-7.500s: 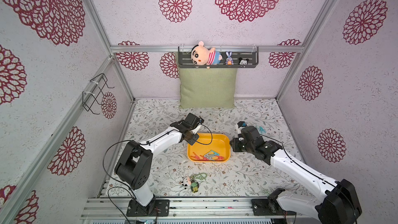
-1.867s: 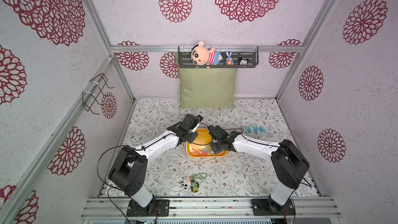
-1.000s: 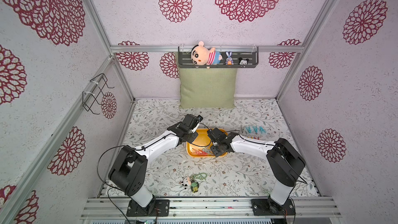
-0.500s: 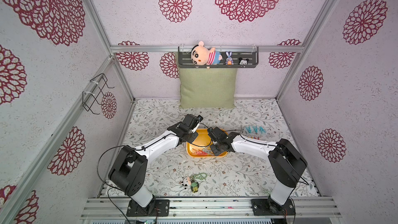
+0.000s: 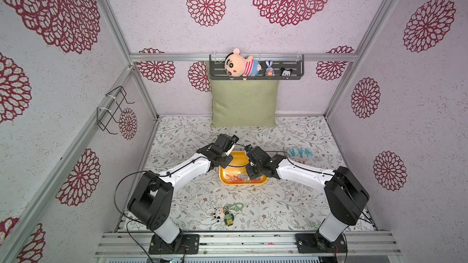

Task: Take the clothespins out of the storage box
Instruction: Pick up the clothespin from the storage box.

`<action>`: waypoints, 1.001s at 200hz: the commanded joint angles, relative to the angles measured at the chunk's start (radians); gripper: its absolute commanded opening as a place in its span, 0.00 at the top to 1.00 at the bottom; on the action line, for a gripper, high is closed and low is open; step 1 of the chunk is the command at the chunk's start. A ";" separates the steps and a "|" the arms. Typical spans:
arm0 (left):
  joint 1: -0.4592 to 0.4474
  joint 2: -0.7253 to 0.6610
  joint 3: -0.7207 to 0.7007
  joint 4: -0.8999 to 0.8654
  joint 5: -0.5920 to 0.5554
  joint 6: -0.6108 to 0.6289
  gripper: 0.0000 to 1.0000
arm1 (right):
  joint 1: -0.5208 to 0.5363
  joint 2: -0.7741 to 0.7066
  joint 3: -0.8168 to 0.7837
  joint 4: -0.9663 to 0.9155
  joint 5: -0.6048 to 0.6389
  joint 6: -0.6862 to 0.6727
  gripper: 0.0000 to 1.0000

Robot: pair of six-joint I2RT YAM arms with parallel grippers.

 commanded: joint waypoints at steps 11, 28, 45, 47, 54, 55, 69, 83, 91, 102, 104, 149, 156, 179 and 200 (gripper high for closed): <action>-0.011 -0.011 -0.008 -0.010 -0.013 0.018 1.00 | -0.001 -0.075 -0.054 0.131 -0.093 0.233 0.74; -0.011 -0.010 -0.007 -0.012 -0.010 0.016 1.00 | -0.001 -0.087 -0.084 0.176 -0.098 0.327 0.73; -0.011 -0.009 -0.006 -0.012 -0.008 0.015 1.00 | 0.000 -0.094 -0.116 0.216 -0.100 0.406 0.72; -0.011 -0.009 -0.006 -0.012 -0.009 0.015 1.00 | 0.000 -0.094 -0.119 0.222 -0.103 0.412 0.72; -0.011 -0.007 -0.005 -0.012 -0.009 0.015 1.00 | 0.000 -0.096 -0.128 0.236 -0.106 0.433 0.72; -0.011 -0.007 -0.005 -0.012 -0.009 0.015 1.00 | 0.000 -0.096 -0.130 0.238 -0.105 0.436 0.72; -0.011 -0.006 -0.005 -0.012 -0.007 0.013 1.00 | 0.002 -0.096 -0.146 0.257 -0.101 0.481 0.71; -0.011 -0.005 -0.003 -0.013 -0.005 0.011 1.00 | 0.002 -0.100 -0.171 0.293 -0.101 0.535 0.69; -0.012 -0.004 -0.003 -0.015 -0.003 0.012 1.00 | 0.003 -0.102 -0.189 0.322 -0.106 0.563 0.69; -0.011 -0.004 -0.003 -0.015 -0.004 0.012 1.00 | 0.005 -0.102 -0.205 0.348 -0.108 0.599 0.69; -0.011 -0.004 -0.003 -0.015 -0.004 0.012 1.00 | 0.004 -0.102 -0.207 0.354 -0.108 0.604 0.69; -0.013 -0.004 0.002 -0.018 -0.001 0.011 1.00 | 0.014 -0.086 -0.221 0.416 -0.099 0.695 0.69; -0.013 -0.003 0.002 -0.018 -0.001 0.011 1.00 | 0.014 -0.085 -0.222 0.421 -0.094 0.705 0.70; -0.014 -0.003 0.002 -0.018 -0.001 0.010 1.00 | 0.016 -0.080 -0.218 0.429 -0.082 0.727 0.70; -0.014 -0.004 0.001 -0.020 -0.003 0.011 1.00 | 0.018 -0.060 -0.204 0.409 -0.082 0.743 0.70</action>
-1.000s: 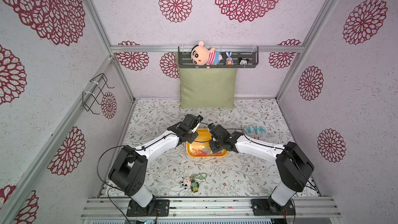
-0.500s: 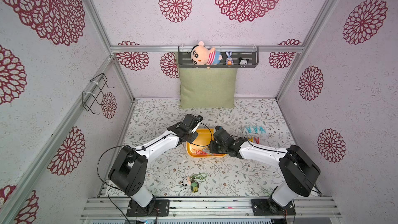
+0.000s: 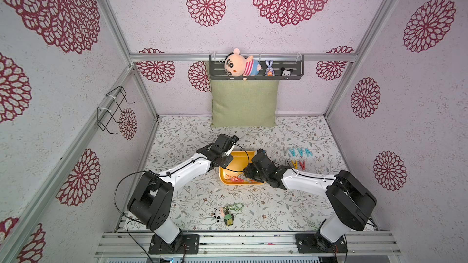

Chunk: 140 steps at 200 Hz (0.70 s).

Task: Take the clothespins out of the storage box
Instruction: Pick up the clothespin from the storage box.

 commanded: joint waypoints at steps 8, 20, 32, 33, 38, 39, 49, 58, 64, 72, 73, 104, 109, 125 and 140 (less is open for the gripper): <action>-0.014 -0.005 0.000 -0.018 -0.003 0.011 1.00 | 0.012 -0.001 0.020 0.008 0.019 0.058 0.70; -0.013 -0.006 0.000 -0.019 -0.006 0.010 1.00 | 0.014 0.002 0.018 0.002 0.027 0.070 0.70; -0.013 -0.007 0.000 -0.018 -0.006 0.012 1.00 | 0.015 0.006 0.016 0.007 0.027 0.077 0.70; -0.013 -0.006 0.000 -0.019 -0.006 0.012 1.00 | 0.015 0.006 0.016 0.007 0.027 0.077 0.70; -0.013 -0.007 0.000 -0.018 -0.007 0.012 1.00 | 0.016 0.008 0.016 0.009 0.026 0.079 0.70; -0.013 -0.007 0.000 -0.018 -0.007 0.012 1.00 | 0.015 0.009 0.017 0.010 0.025 0.079 0.70; -0.013 -0.008 0.000 -0.017 -0.005 0.012 1.00 | 0.016 0.016 0.019 0.014 0.021 0.082 0.70; -0.013 -0.008 0.000 -0.019 -0.004 0.012 1.00 | 0.016 0.025 0.024 0.015 0.017 0.085 0.70; -0.014 -0.009 0.000 -0.019 -0.003 0.011 1.00 | 0.016 0.032 0.029 0.015 0.016 0.085 0.69; -0.015 -0.009 0.000 -0.018 -0.002 0.010 1.00 | 0.015 0.040 0.035 0.007 0.020 0.089 0.70; -0.015 -0.009 0.000 -0.018 -0.001 0.011 1.00 | 0.015 0.040 0.036 0.006 0.021 0.089 0.70; -0.014 -0.012 0.000 -0.020 0.001 0.011 1.00 | 0.017 0.058 0.035 0.014 0.044 0.103 0.70; -0.015 -0.012 0.000 -0.020 0.001 0.011 1.00 | 0.017 0.061 0.036 0.015 0.045 0.103 0.70; -0.016 -0.011 -0.002 -0.020 0.002 0.010 1.00 | 0.017 0.071 0.040 0.021 0.054 0.105 0.70; -0.016 -0.012 -0.003 -0.020 0.005 0.010 1.00 | 0.016 0.083 0.041 0.028 0.056 0.112 0.70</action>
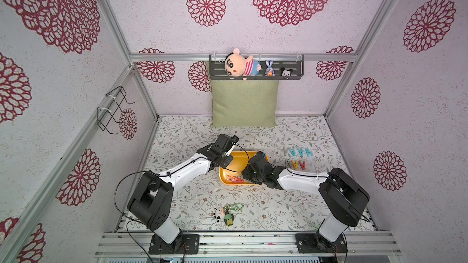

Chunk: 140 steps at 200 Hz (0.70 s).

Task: Take the clothespins out of the storage box
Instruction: Pick up the clothespin from the storage box.

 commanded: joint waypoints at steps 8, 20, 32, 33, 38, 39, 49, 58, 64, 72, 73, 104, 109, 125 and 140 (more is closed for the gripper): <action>-0.014 -0.012 -0.003 -0.018 0.006 0.011 1.00 | 0.001 0.020 0.025 0.024 0.037 0.026 0.70; -0.015 -0.012 -0.004 -0.018 0.008 0.010 1.00 | 0.000 0.027 0.024 0.030 0.041 0.036 0.70; -0.015 -0.012 -0.003 -0.019 0.011 0.011 1.00 | 0.001 0.032 0.025 0.037 0.048 0.045 0.70; -0.015 -0.012 -0.003 -0.019 0.011 0.011 1.00 | 0.001 0.033 0.025 0.037 0.049 0.046 0.70; -0.017 -0.012 -0.003 -0.020 0.011 0.010 1.00 | 0.001 0.035 0.025 0.039 0.052 0.049 0.70; -0.017 -0.012 -0.003 -0.020 0.012 0.011 1.00 | 0.001 0.035 0.024 0.040 0.054 0.050 0.70; -0.016 -0.012 -0.003 -0.020 0.014 0.011 1.00 | 0.001 0.039 0.026 0.042 0.059 0.054 0.70; -0.017 -0.012 -0.003 -0.021 0.018 0.011 1.00 | 0.002 0.043 0.031 0.040 0.071 0.057 0.70; -0.016 -0.012 -0.003 -0.020 0.020 0.012 1.00 | 0.001 0.046 0.034 0.039 0.076 0.060 0.71; -0.018 -0.012 -0.003 -0.022 0.021 0.012 1.00 | 0.001 0.052 0.039 0.031 0.081 0.063 0.72; -0.018 -0.012 -0.003 -0.023 0.021 0.011 1.00 | 0.001 0.053 0.039 0.031 0.082 0.064 0.72; -0.019 -0.013 -0.003 -0.021 0.018 0.011 1.00 | 0.001 0.070 0.051 0.026 0.083 0.069 0.76; -0.019 -0.015 -0.004 -0.022 0.018 0.011 1.00 | 0.001 0.070 0.051 0.025 0.084 0.072 0.77; -0.019 -0.015 -0.005 -0.019 0.018 0.012 1.00 | 0.001 0.072 0.050 0.027 0.086 0.075 0.80; -0.019 -0.015 -0.005 -0.018 0.018 0.012 1.00 | 0.001 0.071 0.049 0.025 0.092 0.079 0.85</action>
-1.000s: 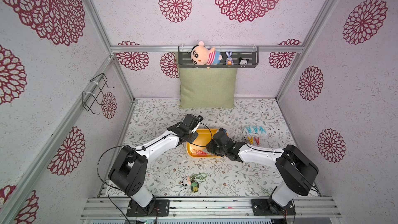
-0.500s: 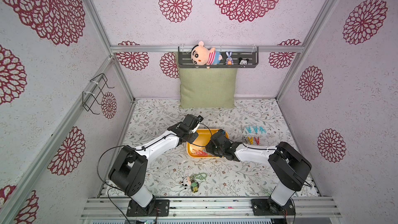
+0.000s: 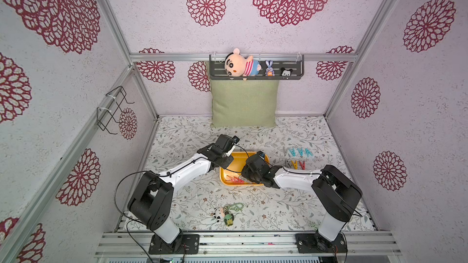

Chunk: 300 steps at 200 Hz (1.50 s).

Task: Take the clothespins out of the storage box
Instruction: Pick up the clothespin from the storage box.

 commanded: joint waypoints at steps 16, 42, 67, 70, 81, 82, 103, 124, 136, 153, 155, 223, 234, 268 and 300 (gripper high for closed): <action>-0.014 -0.015 -0.005 -0.013 0.003 0.012 1.00 | -0.001 0.003 0.019 -0.002 0.040 0.016 0.90; -0.014 -0.012 -0.006 -0.015 0.005 0.011 1.00 | -0.001 -0.020 0.019 -0.004 0.045 0.004 0.99; -0.016 -0.011 -0.005 -0.014 0.001 0.011 1.00 | -0.001 -0.052 0.019 -0.008 0.048 -0.019 1.00; -0.016 -0.011 -0.005 -0.014 0.000 0.011 1.00 | -0.001 -0.056 0.019 -0.008 0.047 -0.024 1.00; -0.016 -0.009 -0.005 -0.014 -0.002 0.011 1.00 | -0.001 -0.074 0.018 -0.006 0.044 -0.046 1.00; -0.015 -0.008 -0.005 -0.013 -0.003 0.011 1.00 | -0.001 -0.075 0.018 -0.007 0.044 -0.047 1.00; -0.016 -0.006 -0.006 -0.013 -0.004 0.010 1.00 | -0.001 -0.122 0.017 -0.021 0.052 -0.094 1.00; -0.016 -0.007 -0.006 -0.013 -0.004 0.011 1.00 | -0.003 -0.181 0.019 -0.061 0.074 -0.141 1.00; -0.016 -0.006 -0.006 -0.013 -0.005 0.010 1.00 | -0.005 -0.216 0.021 -0.093 0.082 -0.173 1.00; -0.016 -0.005 -0.005 -0.014 -0.005 0.010 1.00 | -0.013 -0.264 0.031 -0.160 0.089 -0.217 1.00; -0.016 -0.004 -0.005 -0.014 -0.006 0.011 1.00 | -0.015 -0.270 0.033 -0.170 0.088 -0.224 1.00; -0.019 0.002 0.000 -0.016 -0.007 0.011 1.00 | -0.159 -0.521 0.032 -0.508 0.012 -0.435 1.00; -0.019 0.002 0.000 -0.017 -0.008 0.011 1.00 | -0.216 -0.545 0.036 -0.574 -0.016 -0.478 1.00; -0.022 0.000 0.000 -0.015 -0.008 0.011 1.00 | -0.427 -0.530 0.099 -0.782 -0.023 -0.664 1.00; -0.024 0.003 0.002 -0.016 -0.010 0.011 1.00 | -0.631 -0.450 0.151 -0.809 -0.046 -0.836 1.00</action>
